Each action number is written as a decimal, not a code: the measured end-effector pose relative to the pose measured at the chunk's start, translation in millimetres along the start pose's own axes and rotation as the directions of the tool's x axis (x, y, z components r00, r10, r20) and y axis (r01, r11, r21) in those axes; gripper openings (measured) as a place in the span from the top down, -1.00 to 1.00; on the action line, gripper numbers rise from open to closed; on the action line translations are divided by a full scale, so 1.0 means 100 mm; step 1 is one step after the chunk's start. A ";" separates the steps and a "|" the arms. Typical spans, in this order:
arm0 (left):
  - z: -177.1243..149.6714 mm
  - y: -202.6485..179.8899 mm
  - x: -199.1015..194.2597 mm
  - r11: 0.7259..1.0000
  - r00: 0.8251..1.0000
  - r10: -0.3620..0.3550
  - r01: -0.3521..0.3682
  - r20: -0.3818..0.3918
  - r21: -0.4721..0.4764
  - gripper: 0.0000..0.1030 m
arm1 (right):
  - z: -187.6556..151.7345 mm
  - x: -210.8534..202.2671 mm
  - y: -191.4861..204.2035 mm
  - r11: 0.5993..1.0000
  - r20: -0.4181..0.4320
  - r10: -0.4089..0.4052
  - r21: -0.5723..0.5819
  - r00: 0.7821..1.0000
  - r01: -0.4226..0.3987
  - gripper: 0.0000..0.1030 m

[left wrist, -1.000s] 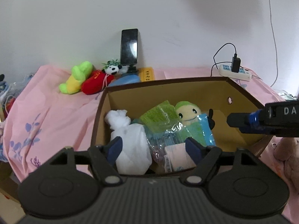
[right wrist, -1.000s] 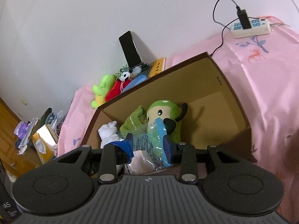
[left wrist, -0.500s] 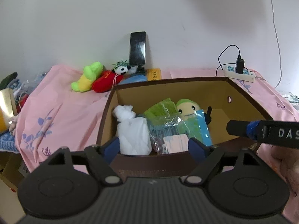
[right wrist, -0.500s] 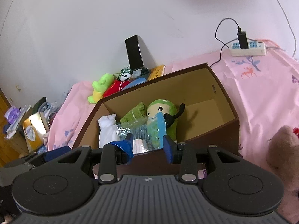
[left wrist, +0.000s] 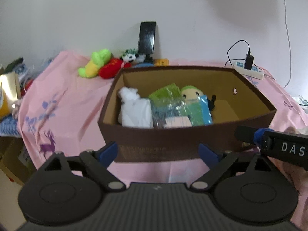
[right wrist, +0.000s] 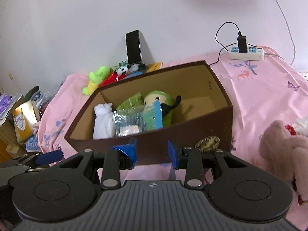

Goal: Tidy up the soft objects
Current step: 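Withdraw the right gripper back from the box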

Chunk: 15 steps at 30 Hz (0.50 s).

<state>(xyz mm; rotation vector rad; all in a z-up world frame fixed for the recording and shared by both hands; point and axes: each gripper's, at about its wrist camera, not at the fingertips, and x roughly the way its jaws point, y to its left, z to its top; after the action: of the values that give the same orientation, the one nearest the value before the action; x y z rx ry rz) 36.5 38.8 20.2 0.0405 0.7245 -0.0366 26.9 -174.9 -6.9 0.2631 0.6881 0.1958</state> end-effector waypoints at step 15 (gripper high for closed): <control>-0.33 -0.02 -0.03 0.997 0.993 0.070 -0.072 -0.099 -0.018 -0.83 | -0.31 -0.15 0.11 0.991 -0.040 -0.101 -0.086 0.994 0.097 0.64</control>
<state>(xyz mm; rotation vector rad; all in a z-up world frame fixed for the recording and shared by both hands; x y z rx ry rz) 12.0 38.4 -2.9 0.0473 0.8212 0.0419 -5.4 -163.6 -17.4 0.1436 0.7331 0.1356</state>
